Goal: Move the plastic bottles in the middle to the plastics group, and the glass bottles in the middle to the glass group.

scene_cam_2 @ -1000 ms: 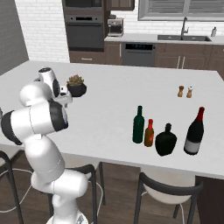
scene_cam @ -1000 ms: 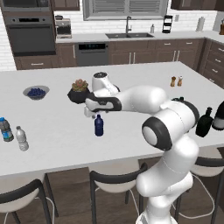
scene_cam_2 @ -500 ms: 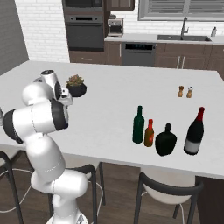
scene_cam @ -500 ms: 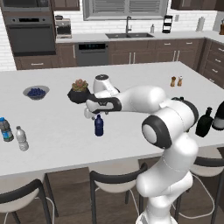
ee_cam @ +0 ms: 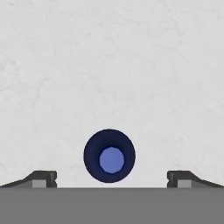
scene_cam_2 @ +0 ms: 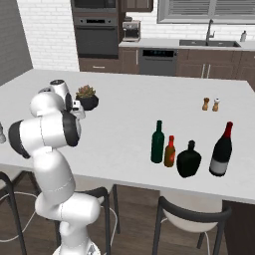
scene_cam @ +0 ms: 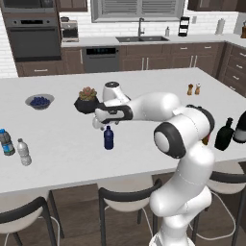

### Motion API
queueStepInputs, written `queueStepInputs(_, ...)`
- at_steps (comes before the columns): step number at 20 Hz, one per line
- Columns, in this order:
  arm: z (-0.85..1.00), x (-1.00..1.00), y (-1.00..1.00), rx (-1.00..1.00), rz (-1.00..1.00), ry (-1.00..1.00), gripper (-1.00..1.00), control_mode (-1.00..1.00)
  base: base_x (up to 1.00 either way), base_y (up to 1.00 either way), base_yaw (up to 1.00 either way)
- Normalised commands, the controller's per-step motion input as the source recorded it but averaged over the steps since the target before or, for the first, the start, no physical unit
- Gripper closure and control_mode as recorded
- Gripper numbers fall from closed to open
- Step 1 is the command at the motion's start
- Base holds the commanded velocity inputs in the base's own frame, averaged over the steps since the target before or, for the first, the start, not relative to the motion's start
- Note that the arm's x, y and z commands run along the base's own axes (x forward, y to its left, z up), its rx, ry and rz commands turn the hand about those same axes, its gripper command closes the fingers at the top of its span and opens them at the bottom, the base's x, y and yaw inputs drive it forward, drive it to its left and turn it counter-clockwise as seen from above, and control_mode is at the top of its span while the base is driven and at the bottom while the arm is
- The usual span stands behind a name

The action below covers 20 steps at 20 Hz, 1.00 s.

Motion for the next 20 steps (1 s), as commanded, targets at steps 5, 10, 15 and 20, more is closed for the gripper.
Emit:
queueStepInputs(5, -0.25, 0.08, 0.00, 0.00, 0.00, 0.00, -1.00, -1.00, 0.00, 0.00, 0.00)
queueStepInputs(10, -0.26, 0.02, 0.00, 0.00, 0.00, 0.00, -1.00, -1.00, 0.00, 0.00, 0.00)
queueStepInputs(15, -0.13, 0.00, 0.00, 0.00, 0.00, 0.00, -1.00, -1.00, 0.00, 0.00, 0.00)
queueStepInputs(20, -0.06, 0.00, 0.00, 0.00, 0.00, 0.00, -1.00, -1.00, 0.00, 0.00, 0.00)
